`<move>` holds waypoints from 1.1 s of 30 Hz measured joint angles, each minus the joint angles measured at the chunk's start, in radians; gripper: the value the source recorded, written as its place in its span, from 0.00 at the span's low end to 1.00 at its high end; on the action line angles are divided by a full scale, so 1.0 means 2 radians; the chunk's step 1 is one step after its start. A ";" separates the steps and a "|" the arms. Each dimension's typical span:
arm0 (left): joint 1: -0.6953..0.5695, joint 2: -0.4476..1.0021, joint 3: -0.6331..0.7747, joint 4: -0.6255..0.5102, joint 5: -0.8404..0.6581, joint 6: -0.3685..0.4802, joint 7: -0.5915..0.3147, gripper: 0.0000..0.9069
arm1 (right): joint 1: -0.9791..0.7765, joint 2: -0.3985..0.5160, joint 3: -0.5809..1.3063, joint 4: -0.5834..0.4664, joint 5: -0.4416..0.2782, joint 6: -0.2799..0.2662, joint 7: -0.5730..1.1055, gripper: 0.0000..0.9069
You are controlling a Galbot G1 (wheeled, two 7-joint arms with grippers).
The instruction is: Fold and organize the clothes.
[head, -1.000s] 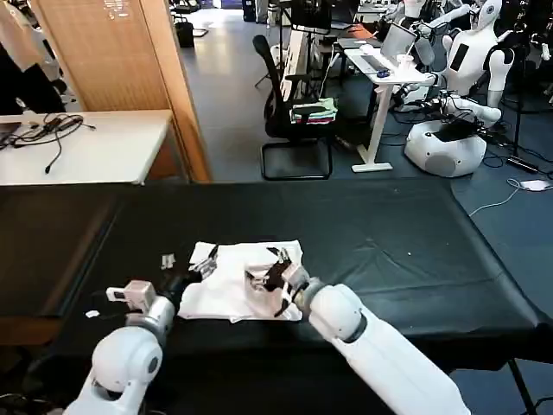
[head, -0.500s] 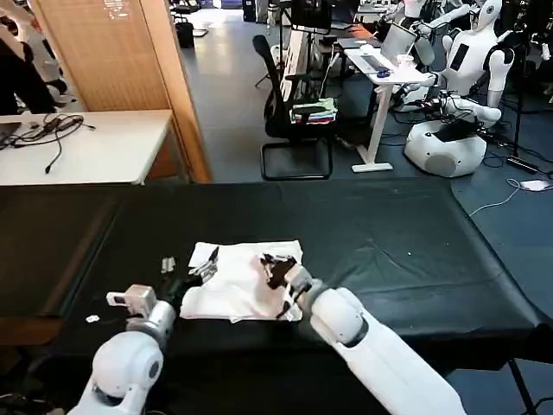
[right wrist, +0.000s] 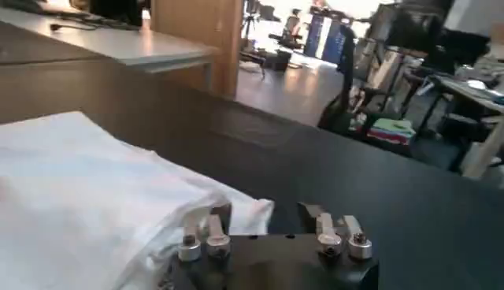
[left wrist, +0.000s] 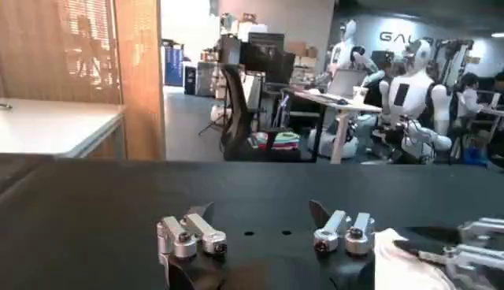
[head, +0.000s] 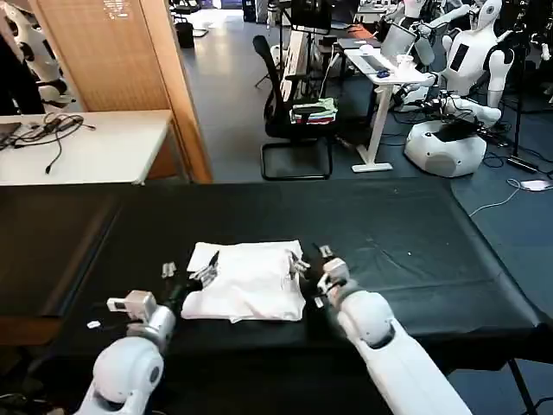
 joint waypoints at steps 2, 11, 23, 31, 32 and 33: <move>-0.004 0.002 -0.006 0.008 -0.015 -0.003 0.012 0.97 | -0.014 -0.009 0.017 0.019 0.022 -0.002 -0.002 0.97; -0.015 0.011 -0.047 0.071 -0.148 -0.004 0.049 0.97 | -0.099 -0.055 0.104 0.119 0.143 -0.018 -0.003 0.97; -0.014 0.000 -0.060 0.119 -0.195 -0.006 0.055 0.90 | -0.139 -0.062 0.153 0.163 0.176 -0.020 -0.001 0.97; -0.003 -0.008 -0.059 0.125 -0.196 -0.008 0.063 0.26 | -0.135 -0.063 0.151 0.162 0.177 -0.020 -0.001 0.97; -0.003 -0.010 -0.058 0.125 -0.198 -0.008 0.063 0.15 | -0.134 -0.062 0.150 0.162 0.177 -0.020 -0.001 0.97; -0.003 -0.011 -0.058 0.124 -0.201 -0.008 0.063 0.06 | -0.133 -0.062 0.148 0.162 0.177 -0.020 -0.001 0.97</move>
